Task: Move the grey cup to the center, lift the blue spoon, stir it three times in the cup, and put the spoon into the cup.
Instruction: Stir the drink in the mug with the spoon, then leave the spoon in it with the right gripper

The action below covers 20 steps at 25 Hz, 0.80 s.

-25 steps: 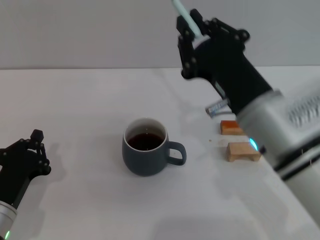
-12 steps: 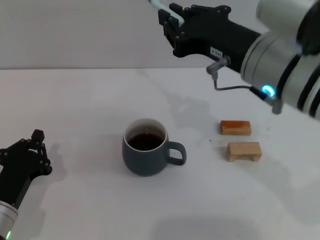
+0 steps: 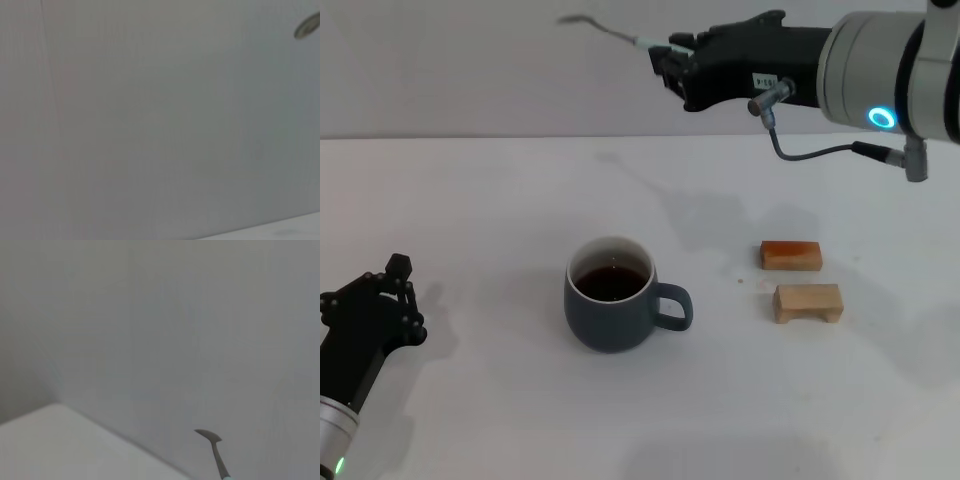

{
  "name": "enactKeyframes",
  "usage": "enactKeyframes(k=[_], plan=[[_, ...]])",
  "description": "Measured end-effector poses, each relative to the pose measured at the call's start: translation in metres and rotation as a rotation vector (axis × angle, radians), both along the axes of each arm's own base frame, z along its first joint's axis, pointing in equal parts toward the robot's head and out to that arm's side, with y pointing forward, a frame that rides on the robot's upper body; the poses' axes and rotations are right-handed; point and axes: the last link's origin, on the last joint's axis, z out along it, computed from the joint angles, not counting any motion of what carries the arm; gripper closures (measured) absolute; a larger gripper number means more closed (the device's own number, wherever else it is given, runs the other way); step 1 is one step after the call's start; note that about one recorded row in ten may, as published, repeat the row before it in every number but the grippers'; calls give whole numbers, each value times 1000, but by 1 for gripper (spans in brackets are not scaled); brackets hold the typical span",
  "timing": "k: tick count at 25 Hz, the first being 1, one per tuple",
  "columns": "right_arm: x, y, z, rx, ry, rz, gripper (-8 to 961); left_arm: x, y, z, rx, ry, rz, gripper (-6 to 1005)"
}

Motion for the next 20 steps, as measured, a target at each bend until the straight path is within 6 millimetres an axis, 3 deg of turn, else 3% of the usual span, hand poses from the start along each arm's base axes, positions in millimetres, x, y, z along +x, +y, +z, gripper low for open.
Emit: enactKeyframes(k=[7, 15, 20], plan=[[-2, -3, 0, -99, -93, -59, 791, 2, -2, 5, 32, -4, -25, 1000], [-15, -23, 0, -188, -157, -92, 791, 2, -2, 10, 57, -3, -36, 1001], [-10, -25, -1, -197, -170, -121, 791, 2, -3, 11, 63, 1, -38, 1001]])
